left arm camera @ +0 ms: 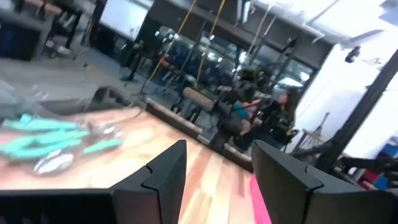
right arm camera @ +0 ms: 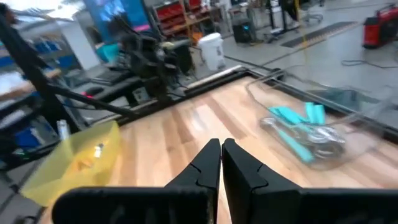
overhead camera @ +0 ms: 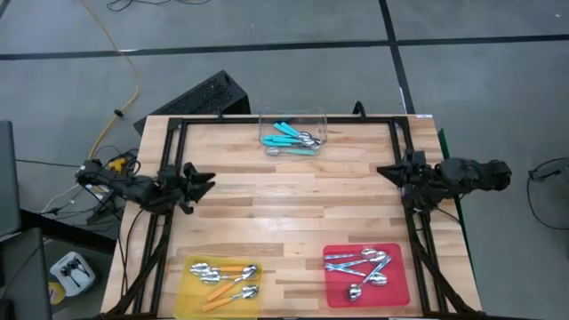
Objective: Sort silverware by color (type)
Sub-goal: Return to Home Position
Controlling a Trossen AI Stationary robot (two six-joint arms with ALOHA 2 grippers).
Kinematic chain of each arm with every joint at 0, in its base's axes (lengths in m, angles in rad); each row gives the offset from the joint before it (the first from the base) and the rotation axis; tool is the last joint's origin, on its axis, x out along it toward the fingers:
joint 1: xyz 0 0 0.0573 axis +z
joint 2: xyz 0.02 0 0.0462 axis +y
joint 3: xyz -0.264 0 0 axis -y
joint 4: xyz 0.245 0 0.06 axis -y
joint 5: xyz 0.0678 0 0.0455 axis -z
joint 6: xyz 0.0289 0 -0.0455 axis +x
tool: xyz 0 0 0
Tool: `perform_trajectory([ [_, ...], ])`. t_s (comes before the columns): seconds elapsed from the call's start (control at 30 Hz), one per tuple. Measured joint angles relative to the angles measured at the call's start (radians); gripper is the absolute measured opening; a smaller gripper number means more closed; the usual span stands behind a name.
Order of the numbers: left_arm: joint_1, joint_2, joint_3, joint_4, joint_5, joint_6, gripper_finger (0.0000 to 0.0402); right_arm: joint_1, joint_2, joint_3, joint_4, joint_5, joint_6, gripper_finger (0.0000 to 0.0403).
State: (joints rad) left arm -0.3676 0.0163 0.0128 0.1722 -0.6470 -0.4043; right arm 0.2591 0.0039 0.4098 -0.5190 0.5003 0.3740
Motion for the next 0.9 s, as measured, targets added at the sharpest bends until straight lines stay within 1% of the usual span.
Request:
perform_trajectory([
  [0.13, 0.000, -0.001, -0.002, -0.020, 0.026, -0.046, 0.0167, 0.001, 0.000, -0.066, 0.062, -0.001, 0.003, 0.0043],
  [0.23, 0.000, 0.000, -0.002, -0.022, 0.051, -0.038, 0.0167, 0.001, 0.000, -0.140, 0.162, 0.000, -0.010, 0.0043],
  [0.43, 0.000, 0.000, -0.003, -0.023, 0.039, 0.027, 0.0167, 0.000, 0.000, -0.355, 0.453, 0.002, -0.068, 0.0043],
  [0.47, 0.000, 0.000, -0.003, -0.024, 0.039, 0.042, 0.0167, -0.001, 0.005, -0.377, 0.523, 0.016, -0.092, 0.0043],
  [0.53, 0.000, 0.000, -0.003, -0.029, 0.036, 0.064, 0.0167, -0.001, 0.032, -0.402, 0.620, 0.003, -0.153, 0.0043],
  [0.6, 0.000, 0.001, -0.003, -0.038, 0.037, 0.079, 0.0167, -0.010, 0.036, -0.402, 0.613, 0.004, -0.173, 0.0043],
  [0.7, -0.001, 0.001, -0.004, -0.053, 0.023, 0.089, 0.0167, -0.032, 0.030, -0.402, 0.608, 0.018, -0.157, 0.0043],
  [0.9, 0.000, 0.003, -0.005, -0.084, -0.026, 0.116, 0.0167, -0.053, 0.049, -0.402, 0.601, -0.008, -0.192, 0.0043],
])
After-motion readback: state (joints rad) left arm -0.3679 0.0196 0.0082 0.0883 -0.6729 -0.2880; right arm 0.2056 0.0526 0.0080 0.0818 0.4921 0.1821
